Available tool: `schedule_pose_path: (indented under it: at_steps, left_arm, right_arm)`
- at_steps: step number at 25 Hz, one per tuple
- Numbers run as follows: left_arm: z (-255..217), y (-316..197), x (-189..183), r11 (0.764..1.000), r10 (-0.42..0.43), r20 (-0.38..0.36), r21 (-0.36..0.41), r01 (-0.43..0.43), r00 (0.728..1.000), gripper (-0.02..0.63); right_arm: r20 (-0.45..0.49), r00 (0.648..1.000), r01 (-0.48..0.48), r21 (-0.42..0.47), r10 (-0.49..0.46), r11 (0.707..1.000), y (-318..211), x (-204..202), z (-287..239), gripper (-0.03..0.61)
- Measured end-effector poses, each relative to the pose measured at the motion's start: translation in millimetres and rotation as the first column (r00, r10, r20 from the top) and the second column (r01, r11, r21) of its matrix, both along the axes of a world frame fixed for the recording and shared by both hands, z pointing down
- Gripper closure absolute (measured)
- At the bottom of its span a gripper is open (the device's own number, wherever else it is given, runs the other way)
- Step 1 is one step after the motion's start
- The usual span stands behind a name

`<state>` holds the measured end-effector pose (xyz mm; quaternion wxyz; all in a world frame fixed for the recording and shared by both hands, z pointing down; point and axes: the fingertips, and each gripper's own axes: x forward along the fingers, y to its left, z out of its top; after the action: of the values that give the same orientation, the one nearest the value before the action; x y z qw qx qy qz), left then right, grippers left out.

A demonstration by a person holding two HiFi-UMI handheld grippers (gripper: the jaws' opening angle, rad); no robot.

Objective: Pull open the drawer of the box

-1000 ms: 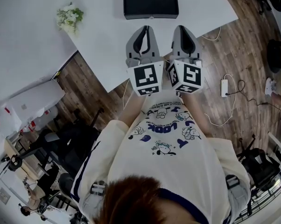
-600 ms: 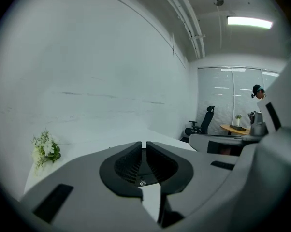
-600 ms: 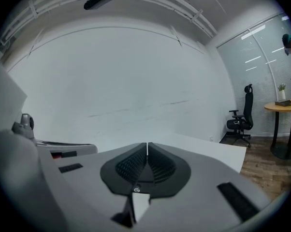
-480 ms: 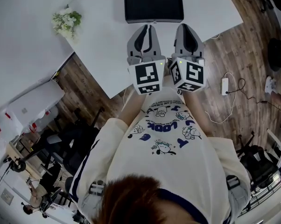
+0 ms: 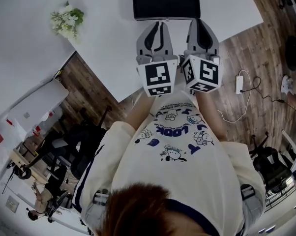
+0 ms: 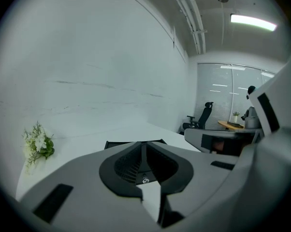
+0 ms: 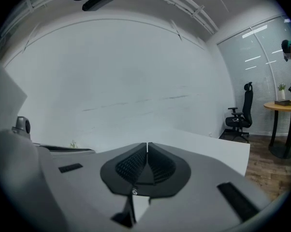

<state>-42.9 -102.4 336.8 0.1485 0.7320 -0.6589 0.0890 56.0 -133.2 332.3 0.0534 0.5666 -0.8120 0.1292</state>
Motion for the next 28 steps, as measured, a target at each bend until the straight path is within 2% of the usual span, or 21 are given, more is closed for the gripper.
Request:
schedule_pose_path:
  at_steps: [16,28]
  left_arm:
    - [22.6,-10.9,-0.2,0.997,-0.026,-0.011,-0.072,0.025,1.000,0.592]
    - [67.6,-15.0,1.4,0.982,-0.071,-0.043,-0.177,0.062,0.997,0.576]
  right_arm:
    - [-0.027,0.999,0.020,-0.066,-0.022,0.998,-9.0,-1.0,21.6,0.548]
    - [-0.052,0.997,0.051,-0.134,-0.059,0.990,-11.4,-2.5,55.5,0.548]
